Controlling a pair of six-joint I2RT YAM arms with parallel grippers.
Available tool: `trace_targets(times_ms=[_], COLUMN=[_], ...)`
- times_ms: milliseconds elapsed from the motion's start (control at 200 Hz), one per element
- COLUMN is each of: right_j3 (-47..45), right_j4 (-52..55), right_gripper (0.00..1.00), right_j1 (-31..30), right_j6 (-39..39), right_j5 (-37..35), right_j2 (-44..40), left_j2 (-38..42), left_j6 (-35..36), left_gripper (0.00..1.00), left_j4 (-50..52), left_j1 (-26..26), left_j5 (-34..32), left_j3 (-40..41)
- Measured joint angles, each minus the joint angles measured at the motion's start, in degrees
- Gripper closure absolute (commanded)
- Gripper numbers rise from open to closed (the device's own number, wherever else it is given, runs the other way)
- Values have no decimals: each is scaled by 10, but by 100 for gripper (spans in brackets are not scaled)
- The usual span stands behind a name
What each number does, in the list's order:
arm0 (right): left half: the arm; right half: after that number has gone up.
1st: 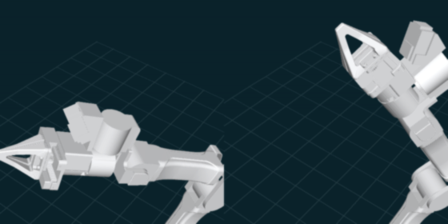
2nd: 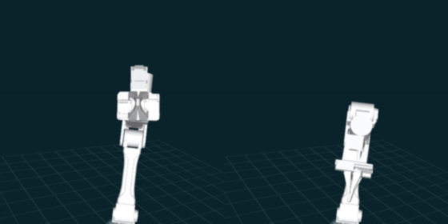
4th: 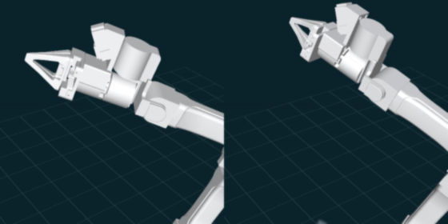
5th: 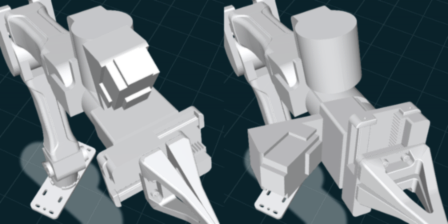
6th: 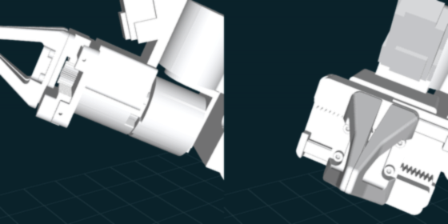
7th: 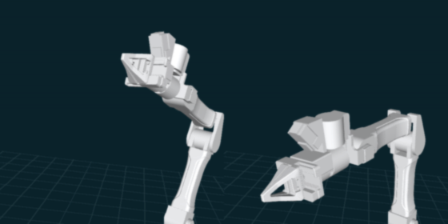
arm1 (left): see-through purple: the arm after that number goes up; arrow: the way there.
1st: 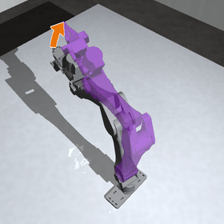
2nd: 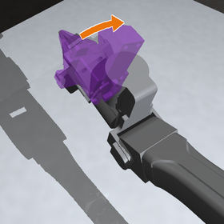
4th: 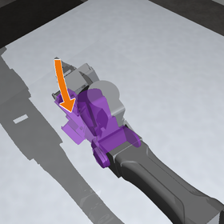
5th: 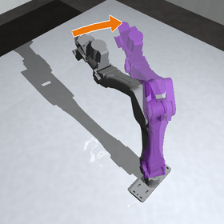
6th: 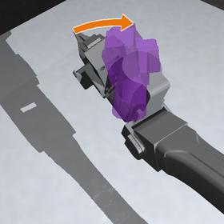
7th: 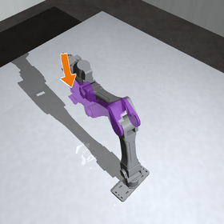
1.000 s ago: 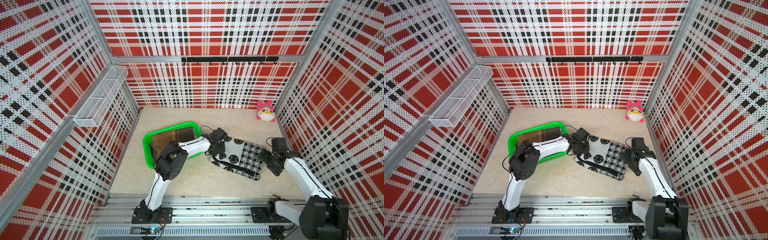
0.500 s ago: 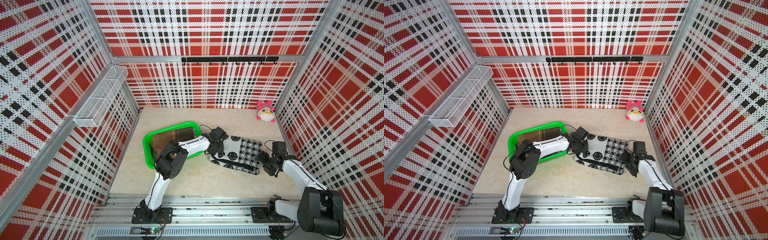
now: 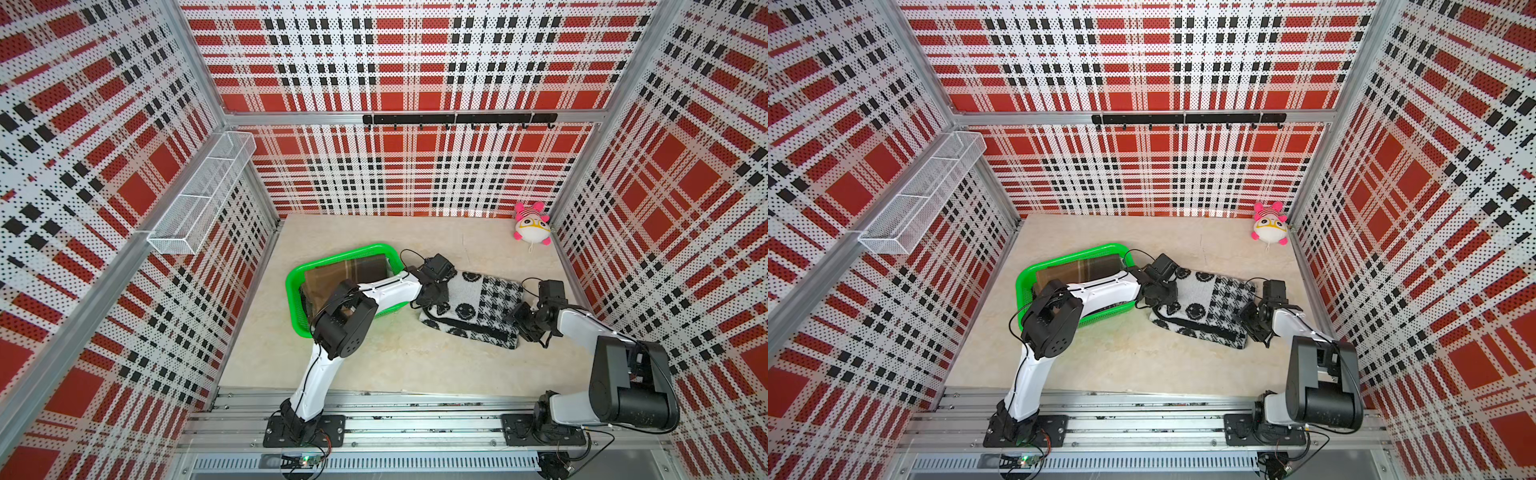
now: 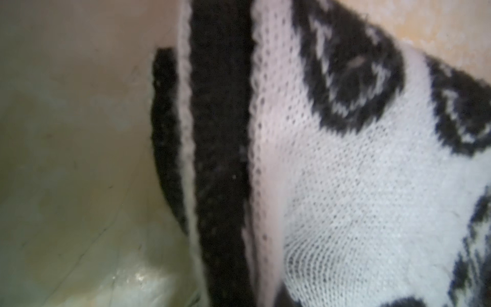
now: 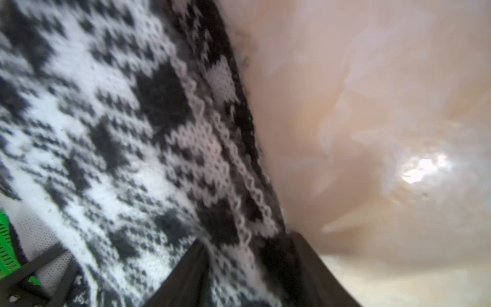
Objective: Put the folded scarf in the basket
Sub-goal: Pick up the scarf at the center of the board, then place the scarf in the basket.
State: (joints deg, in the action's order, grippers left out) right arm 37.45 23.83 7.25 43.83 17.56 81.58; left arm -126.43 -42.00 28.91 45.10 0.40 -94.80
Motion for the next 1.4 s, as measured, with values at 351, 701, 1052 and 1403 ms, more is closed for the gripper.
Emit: trace_targets(times_ms=[351,701,1052,1403], right_j3=[13,108,293,497], right_j4=[20,129,204,184], right_gripper=[100,100,100,100], right_j1=[-47,-76,-133,-282], right_j6=[10,2,-18,2], right_j5=[-57,-125,-123,-93], right_j2=[-15,-83,-86,74], left_j2=[-10,-8,59,245], left_j6=[1,-2,-4,-2], left_gripper=[100,100,100,100], left_j4=[12,54,110,126], left_j1=[15,31,10,-104], left_j5=[-11,-24,-32,-57], left_j3=[-42,-125,-170,-43])
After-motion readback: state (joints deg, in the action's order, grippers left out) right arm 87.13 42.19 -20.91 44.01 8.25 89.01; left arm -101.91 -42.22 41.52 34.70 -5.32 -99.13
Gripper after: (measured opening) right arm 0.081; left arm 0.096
